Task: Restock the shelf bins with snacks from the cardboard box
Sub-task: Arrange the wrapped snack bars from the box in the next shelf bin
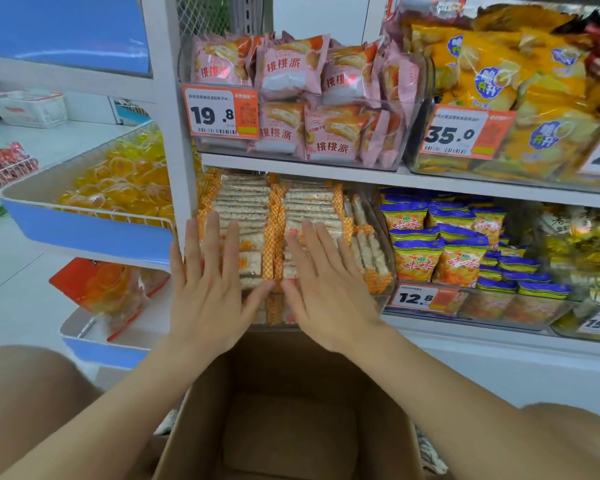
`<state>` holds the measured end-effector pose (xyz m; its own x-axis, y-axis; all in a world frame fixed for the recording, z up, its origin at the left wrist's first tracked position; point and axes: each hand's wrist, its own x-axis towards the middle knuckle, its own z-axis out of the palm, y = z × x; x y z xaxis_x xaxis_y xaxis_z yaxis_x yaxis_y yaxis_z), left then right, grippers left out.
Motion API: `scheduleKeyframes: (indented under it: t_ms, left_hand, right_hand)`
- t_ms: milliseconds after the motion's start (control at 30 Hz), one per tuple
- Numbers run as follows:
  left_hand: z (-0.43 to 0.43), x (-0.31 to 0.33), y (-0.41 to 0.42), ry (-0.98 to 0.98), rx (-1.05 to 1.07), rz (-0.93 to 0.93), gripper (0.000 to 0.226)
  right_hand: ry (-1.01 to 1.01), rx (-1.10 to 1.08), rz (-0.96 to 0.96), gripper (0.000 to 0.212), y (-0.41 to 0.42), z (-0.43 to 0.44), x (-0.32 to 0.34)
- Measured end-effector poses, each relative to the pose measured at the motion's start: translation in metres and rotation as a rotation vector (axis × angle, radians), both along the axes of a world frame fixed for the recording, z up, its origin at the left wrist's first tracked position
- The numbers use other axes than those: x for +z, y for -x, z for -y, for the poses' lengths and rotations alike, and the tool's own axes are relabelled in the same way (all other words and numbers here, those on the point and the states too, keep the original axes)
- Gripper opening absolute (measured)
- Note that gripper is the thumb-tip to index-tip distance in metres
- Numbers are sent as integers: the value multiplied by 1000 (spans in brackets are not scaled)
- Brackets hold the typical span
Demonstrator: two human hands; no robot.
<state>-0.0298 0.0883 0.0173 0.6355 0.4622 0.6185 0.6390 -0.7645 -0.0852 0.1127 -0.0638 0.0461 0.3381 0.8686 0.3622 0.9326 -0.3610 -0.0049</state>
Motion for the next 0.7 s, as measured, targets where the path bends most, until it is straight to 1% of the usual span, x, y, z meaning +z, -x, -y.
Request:
scheduleKeyframes:
  t_ms: [200, 400, 467, 533, 600, 700]
  left_hand:
    - [-24, -4, -7, 3, -47, -96, 96]
    - [-37, -6, -14, 8, -59, -92, 95]
    - [-38, -4, -11, -5, -79, -70, 97]
    - [-35, -4, -6, -28, -94, -62, 101]
    - [-32, -4, 0, -31, -117, -43, 108]
    - [-29, -1, 10, 9, -121, 26, 117]
  right_hand:
    - [46, -69, -56, 68, -19, -28, -12]
    - [73, -65, -77, 78, -18, -32, -6]
    - [65, -57, -37, 79, -17, -29, -2]
    - [46, -41, 13, 78, -14, -25, 3]
    - [4, -21, 17, 77, -9, -17, 9]
    - [-128, -43, -12, 71, -2, 0, 16]
